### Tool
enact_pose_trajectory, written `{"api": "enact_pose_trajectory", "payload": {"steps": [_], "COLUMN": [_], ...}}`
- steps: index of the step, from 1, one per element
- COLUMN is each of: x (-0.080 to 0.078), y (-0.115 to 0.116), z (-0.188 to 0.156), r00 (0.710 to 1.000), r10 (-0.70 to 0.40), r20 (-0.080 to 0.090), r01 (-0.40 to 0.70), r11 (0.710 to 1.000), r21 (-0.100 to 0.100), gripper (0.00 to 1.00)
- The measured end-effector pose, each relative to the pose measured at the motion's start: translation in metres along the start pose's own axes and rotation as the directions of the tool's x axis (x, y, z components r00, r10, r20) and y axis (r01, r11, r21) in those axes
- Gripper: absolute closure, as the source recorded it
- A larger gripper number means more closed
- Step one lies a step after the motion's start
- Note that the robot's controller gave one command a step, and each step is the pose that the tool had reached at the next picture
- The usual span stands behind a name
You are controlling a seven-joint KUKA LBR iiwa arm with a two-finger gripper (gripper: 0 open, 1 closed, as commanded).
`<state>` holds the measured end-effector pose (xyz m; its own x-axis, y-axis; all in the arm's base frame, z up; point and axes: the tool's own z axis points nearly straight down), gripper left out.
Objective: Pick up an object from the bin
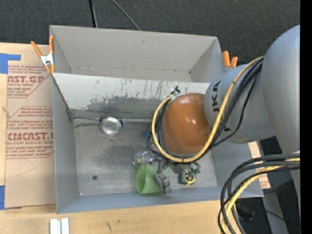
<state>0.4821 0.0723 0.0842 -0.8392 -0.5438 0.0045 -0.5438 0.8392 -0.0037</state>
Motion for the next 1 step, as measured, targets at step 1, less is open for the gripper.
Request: {"api": "enact_pose_trajectory", "payload": {"steps": [1], "x": [-0.0195], "y": [-0.0092], "z": [-0.1676], "r00": [0.919], "r10": [-0.393], "r20": [0.012], "r01": [0.393], "r11": [0.919], "r21": [0.003], "gripper": [1.0]}}
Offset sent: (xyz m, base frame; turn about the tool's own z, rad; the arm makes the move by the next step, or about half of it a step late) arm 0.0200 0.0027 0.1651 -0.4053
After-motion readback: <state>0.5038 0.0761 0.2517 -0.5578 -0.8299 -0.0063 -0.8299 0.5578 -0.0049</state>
